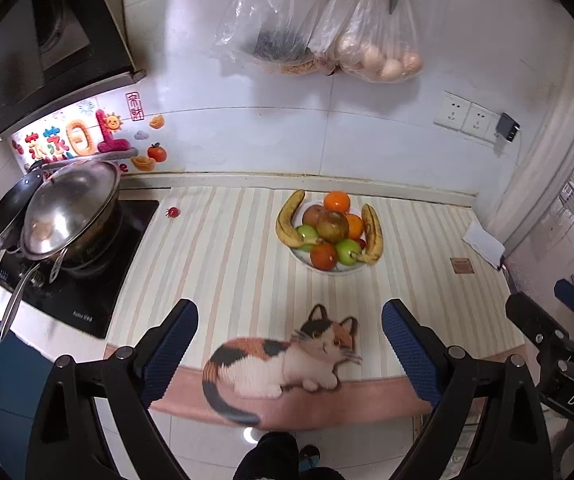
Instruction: Organize fruits
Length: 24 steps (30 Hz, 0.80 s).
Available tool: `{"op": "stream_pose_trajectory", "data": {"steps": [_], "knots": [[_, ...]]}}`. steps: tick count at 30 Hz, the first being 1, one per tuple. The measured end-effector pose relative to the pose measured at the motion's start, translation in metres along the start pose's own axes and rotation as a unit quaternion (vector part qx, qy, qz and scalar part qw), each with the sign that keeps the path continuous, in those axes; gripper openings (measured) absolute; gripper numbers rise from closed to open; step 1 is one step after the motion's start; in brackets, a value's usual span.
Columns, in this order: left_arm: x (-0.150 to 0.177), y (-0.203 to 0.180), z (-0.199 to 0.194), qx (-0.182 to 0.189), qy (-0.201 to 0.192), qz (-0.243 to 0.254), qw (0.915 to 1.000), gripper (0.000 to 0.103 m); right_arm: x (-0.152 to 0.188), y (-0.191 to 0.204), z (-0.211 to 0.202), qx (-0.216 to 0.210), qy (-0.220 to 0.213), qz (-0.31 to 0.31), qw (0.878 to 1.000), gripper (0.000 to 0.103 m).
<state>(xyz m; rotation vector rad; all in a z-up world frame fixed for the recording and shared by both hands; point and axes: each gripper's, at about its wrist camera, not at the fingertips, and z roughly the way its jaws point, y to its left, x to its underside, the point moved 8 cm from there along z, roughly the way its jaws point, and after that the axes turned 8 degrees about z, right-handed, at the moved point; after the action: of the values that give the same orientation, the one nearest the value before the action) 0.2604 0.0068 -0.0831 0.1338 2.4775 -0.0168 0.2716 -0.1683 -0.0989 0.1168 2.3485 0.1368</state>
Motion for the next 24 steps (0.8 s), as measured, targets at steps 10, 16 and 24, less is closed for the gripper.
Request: {"op": "stream_pose_trajectory", "data": {"steps": [10, 16, 24], "knots": [[0.031, -0.012, -0.050, -0.003, -0.016, 0.004, 0.9999, 0.094, 0.027, 0.009, -0.073, -0.008, -0.024, -0.012, 1.000, 0.101], [0.035, -0.005, -0.063, -0.003, -0.027, 0.011, 0.9996, 0.094, 0.033, 0.011, -0.086, -0.005, -0.029, 0.001, 1.000, 0.101], [0.029, 0.004, -0.050, -0.016, -0.029, 0.023, 0.9992, 0.102, 0.031, 0.013, -0.061, 0.000, -0.018, 0.017, 1.000, 0.101]]}}
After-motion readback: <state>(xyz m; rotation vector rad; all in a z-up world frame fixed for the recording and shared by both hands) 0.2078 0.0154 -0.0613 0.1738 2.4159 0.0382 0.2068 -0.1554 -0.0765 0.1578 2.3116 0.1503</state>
